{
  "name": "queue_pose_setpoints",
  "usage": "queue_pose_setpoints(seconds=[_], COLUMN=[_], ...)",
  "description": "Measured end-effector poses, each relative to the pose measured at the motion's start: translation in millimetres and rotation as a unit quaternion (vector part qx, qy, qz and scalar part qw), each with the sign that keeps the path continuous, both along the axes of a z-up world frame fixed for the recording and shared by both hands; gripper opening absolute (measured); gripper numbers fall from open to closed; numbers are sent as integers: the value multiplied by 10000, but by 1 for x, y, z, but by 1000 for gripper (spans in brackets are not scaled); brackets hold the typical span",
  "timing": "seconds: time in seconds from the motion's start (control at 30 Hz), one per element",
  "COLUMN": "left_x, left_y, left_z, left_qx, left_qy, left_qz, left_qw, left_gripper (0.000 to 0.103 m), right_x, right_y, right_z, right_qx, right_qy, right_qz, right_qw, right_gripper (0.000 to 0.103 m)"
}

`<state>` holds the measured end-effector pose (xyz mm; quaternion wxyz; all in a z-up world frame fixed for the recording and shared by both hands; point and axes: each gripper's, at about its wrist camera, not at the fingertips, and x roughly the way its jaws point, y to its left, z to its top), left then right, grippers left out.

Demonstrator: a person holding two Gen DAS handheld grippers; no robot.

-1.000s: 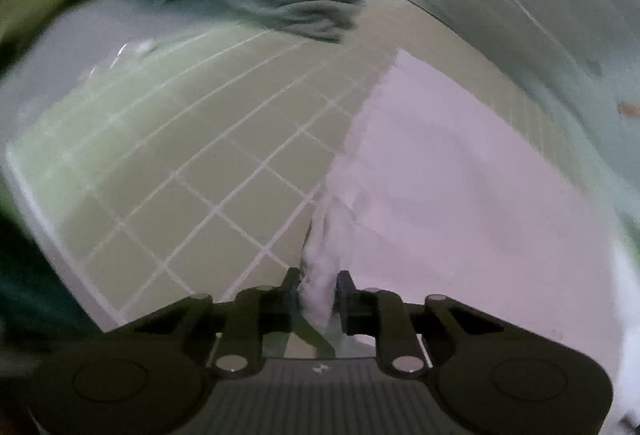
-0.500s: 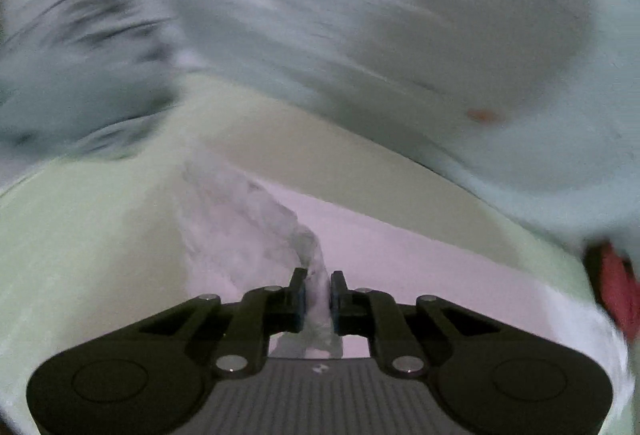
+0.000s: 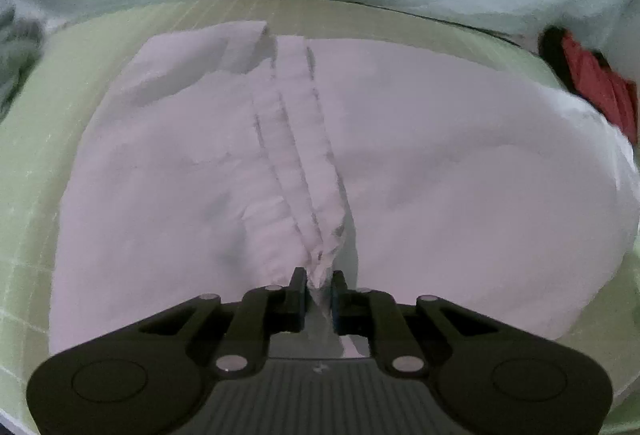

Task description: Fold clothes

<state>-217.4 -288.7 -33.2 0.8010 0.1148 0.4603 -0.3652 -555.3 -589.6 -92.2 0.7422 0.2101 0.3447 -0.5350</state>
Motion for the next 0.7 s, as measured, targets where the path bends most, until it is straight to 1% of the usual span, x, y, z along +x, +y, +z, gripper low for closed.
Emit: queue_pose_setpoints(seconds=[0.1, 0.27, 0.37, 0.4, 0.47, 0.5, 0.53, 0.57, 0.63, 0.67, 0.7], left_x=[6, 17, 33, 38, 48, 53, 57, 61, 68, 72, 76], left_y=[5, 11, 8, 7, 0, -4, -8, -13, -19, -24, -29], left_z=[7, 18, 21, 22, 19, 17, 15, 13, 9, 8, 6], left_qx=[-187, -454, -286, -230, -10, 89, 126, 163, 163, 165, 186], left_qy=[163, 390, 191, 124, 24, -9, -27, -44, -61, -77, -112], left_qz=[244, 662, 998, 1110, 1204, 1214, 1213, 1212, 1185, 1156, 1125], left_qw=[9994, 9960, 9944, 9935, 9927, 9926, 9925, 9925, 9928, 9931, 9934], left_gripper=[19, 27, 29, 32, 35, 39, 45, 48, 60, 64, 75], right_x=[6, 29, 41, 44, 50, 52, 54, 57, 60, 62, 64], right_y=[-9, -21, -27, -28, -33, -35, -37, -39, -44, -47, -50], right_z=[-4, -5, -7, -7, -7, -7, -7, -6, -6, -5, -6], right_qx=[97, 64, 71, 69, 71, 71, 64, 49, 22, 9, -1], right_qy=[-74, -125, -128, -126, -136, -143, -142, -139, -128, -121, -111], right_qz=[92, 406, 539, 569, 580, 568, 545, 515, 440, 400, 351], right_qw=[9999, 9991, 9984, 9983, 9982, 9983, 9984, 9986, 9989, 9991, 9993], right_gripper=[103, 103, 103, 103, 103, 103, 103, 103, 103, 103, 103])
